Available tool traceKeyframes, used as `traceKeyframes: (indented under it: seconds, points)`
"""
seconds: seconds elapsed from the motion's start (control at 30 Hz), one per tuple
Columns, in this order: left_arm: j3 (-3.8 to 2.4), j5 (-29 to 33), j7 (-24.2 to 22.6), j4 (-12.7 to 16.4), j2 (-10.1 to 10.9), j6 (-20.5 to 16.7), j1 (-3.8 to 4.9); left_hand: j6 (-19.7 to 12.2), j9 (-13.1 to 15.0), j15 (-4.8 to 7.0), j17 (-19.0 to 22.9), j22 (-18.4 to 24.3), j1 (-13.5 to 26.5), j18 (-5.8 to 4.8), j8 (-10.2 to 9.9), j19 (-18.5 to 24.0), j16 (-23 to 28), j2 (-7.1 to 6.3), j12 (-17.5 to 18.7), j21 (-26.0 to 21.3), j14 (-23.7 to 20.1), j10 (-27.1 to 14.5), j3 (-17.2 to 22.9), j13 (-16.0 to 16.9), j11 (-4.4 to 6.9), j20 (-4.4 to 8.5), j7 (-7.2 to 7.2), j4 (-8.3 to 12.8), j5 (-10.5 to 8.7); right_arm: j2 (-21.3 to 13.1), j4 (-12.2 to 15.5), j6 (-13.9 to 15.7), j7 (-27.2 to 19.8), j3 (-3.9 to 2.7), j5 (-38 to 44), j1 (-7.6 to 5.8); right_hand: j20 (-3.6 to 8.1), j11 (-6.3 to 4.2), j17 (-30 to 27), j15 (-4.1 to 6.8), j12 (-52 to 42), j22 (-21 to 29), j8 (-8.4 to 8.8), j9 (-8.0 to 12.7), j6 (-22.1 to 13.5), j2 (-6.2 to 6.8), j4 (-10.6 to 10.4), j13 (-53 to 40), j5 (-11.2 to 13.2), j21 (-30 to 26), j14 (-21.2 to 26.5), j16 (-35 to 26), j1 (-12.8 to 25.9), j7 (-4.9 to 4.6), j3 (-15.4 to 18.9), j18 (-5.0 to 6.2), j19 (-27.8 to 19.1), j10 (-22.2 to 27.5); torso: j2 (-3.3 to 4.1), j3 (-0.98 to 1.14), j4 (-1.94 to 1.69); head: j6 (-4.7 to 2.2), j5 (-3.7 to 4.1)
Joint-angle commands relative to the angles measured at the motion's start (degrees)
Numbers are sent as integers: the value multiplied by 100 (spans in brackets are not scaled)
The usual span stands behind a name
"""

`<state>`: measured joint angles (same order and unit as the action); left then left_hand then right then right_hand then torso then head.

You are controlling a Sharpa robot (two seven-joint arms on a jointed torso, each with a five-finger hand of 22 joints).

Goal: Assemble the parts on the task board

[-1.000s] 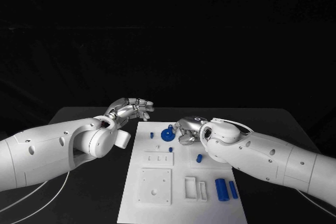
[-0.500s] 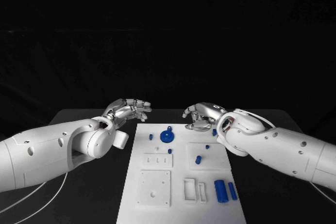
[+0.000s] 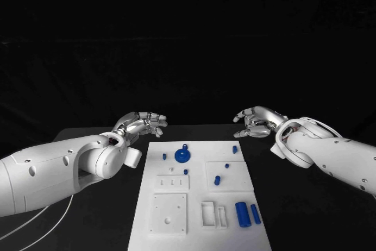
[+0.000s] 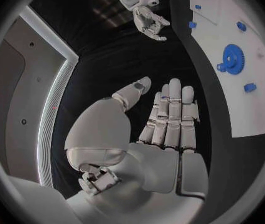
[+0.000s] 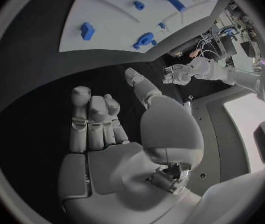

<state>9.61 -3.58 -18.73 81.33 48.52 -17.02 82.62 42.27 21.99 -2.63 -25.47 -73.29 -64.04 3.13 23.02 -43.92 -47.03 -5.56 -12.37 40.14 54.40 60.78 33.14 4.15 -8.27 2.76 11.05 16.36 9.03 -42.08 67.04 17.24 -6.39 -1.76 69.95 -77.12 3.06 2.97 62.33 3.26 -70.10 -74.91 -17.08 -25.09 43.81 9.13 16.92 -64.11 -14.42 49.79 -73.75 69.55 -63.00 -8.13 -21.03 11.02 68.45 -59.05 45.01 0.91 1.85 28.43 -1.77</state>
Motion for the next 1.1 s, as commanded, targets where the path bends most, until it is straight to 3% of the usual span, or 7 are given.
traceKeyframes:
  seconds: [0.03, 0.17, 0.37, 0.63, 0.9, 0.97, 1.1]
  points:
    - [-1, -58, -70, 26, 2, 200, 4, 50, 9, -12, 8, 11, 11, 73, 19, 25, -14, 2, -1, 28, 10, 51, -16, 8, -8, 14, -6, -23, -44, -10, -161, -282, -438, 0, -230, 23, -27, -7, -5, 20, -20, -77, 13, 18, 184, -6, -3, 13, 9, -28, 44, -28, -69, -132, 126, 398, -34, 44, -8, 54, 43, 5, -29]
    - [-1, -59, -91, 4, -23, 198, 0, 61, 10, -3, 11, 15, 16, 78, 24, 10, -23, 5, -5, 39, 33, 64, -21, 10, -1, 21, -11, -22, -52, -11, -379, -424, -470, 0, -229, 122, -49, -2, -10, 15, -15, -73, 39, 39, 185, -8, -6, 21, 27, -50, 64, -41, -109, -137, 259, 398, -61, 78, -16, 91, 61, 11, -32]
    - [-1, -60, -77, 6, -29, 201, -6, 59, 9, -4, 19, 20, 21, 78, 23, 13, -15, -7, -2, 38, 26, 61, -26, 8, -1, 22, -12, -16, -58, 107, -621, -475, -511, 0, -226, 316, -72, 10, -15, 3, -12, -68, 85, 72, 165, -37, -6, 28, 24, -80, 97, -57, -213, -150, 376, 398, -91, 126, -15, 118, 78, -11, -69]
    - [-1, -61, -74, 6, -63, 222, -37, 54, 7, -3, 23, 23, 14, 80, 19, 12, -14, -5, 3, 40, 28, 56, -23, 6, -3, 23, -11, -12, -58, 376, -979, -502, -572, 0, -203, 588, -82, 20, -15, -6, -17, -66, 111, 93, 156, -65, -7, 33, 26, -90, 102, -56, -275, -159, 424, 398, -89, 139, -8, 97, 44, 13, -54]
    - [-1, -61, -71, -23, -61, 220, -58, 48, 5, -3, 26, 26, 13, 80, 15, 11, -13, -6, 7, 41, 30, 50, -23, 4, -5, 24, -9, -10, -60, 498, -1129, -488, -591, -1, -194, 711, -90, 23, -15, -9, -29, -66, 125, 111, 173, -119, -9, 39, 59, -98, 102, -52, -383, -162, 439, 398, -83, 144, 1, 118, 28, 28, -56]
    - [-1, -61, -69, -20, -62, 223, -58, 47, 5, -3, 27, 27, 12, 80, 15, 10, -12, -6, 8, 42, 30, 49, -23, 4, -5, 24, -8, -10, -60, 526, -1160, -407, -575, -1, -197, 716, -95, 24, -15, -10, -34, -66, 129, 116, 178, -147, -13, 40, 64, -98, 98, -49, -379, -163, 445, 398, -77, 141, 5, 108, 34, 31, -62]
    - [-1, -62, -63, -16, -70, 214, -58, 45, 4, -3, 28, 28, 13, 80, 14, 10, -12, -7, 10, 42, 30, 48, -24, 3, -6, 24, -7, -10, -60, 563, -1200, -406, -551, 0, -197, 716, -100, 22, -19, -9, -51, -64, 140, 140, 223, -367, -24, 55, 335, -97, 70, -37, -372, -159, 348, 398, -34, 117, 3, 100, 40, 31, -70]
